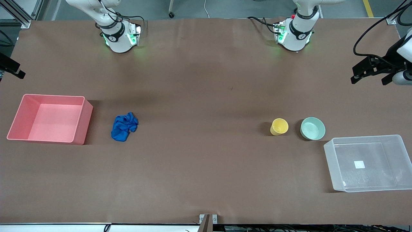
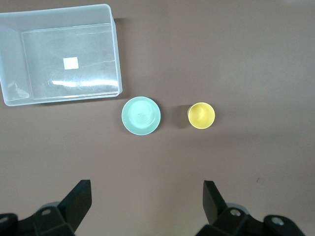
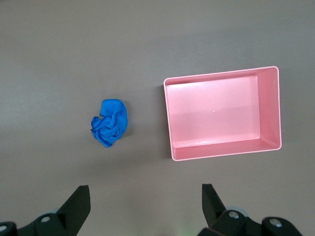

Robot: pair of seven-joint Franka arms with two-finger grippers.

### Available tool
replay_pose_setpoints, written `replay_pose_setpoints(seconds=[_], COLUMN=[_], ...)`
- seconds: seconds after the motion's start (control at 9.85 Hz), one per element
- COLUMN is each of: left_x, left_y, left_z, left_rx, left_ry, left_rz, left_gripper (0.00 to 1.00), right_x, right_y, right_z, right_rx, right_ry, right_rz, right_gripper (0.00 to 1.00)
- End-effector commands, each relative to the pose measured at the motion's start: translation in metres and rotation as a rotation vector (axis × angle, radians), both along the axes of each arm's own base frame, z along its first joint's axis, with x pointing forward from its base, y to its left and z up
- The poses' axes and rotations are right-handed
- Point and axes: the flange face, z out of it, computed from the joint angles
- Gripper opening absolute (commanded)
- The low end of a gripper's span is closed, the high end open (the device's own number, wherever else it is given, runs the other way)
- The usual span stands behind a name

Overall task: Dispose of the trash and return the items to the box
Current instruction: 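Reach the right gripper to the blue cloth while the left gripper reaches the green bowl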

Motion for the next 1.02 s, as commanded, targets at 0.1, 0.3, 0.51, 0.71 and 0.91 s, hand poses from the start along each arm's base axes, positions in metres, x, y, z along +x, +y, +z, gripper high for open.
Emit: replay_pose_setpoints(seconds=[0.1, 0.3, 0.51, 0.71, 0.91], left_x=[0.004, 0.009, 0.024, 0.044, 0.048], left_y=[0.007, 0.009, 0.032, 0.041, 0.063], left_z=[-0.017, -0.026, -0.037, -0.076, -0.137], left_rx=[0.021, 0.015, 0.016, 0.011, 0.006], left_ry=[0.021, 0.037, 0.007, 0.033, 0.022], left_rz=[0.0, -0.001, 0.035, 0.051, 0.071], left_gripper=[1.0, 1.0, 1.0, 0.98, 0.98], right_x=[-0.006, -0.006, -0.002, 0.032, 0.063], right_y=[0.001, 0.001, 0.019, 0.067, 0.113], right_z=[0.005, 0.003, -0.008, -0.064, -0.143], right_rx=[-0.011, -0.009, -0.008, -0.02, -0.035], right_ry=[-0.001, 0.003, 0.023, 0.099, 0.111], right_rz=[0.012, 0.003, 0.028, 0.024, 0.047], right_gripper=[1.0, 1.0, 1.0, 1.0, 1.0])
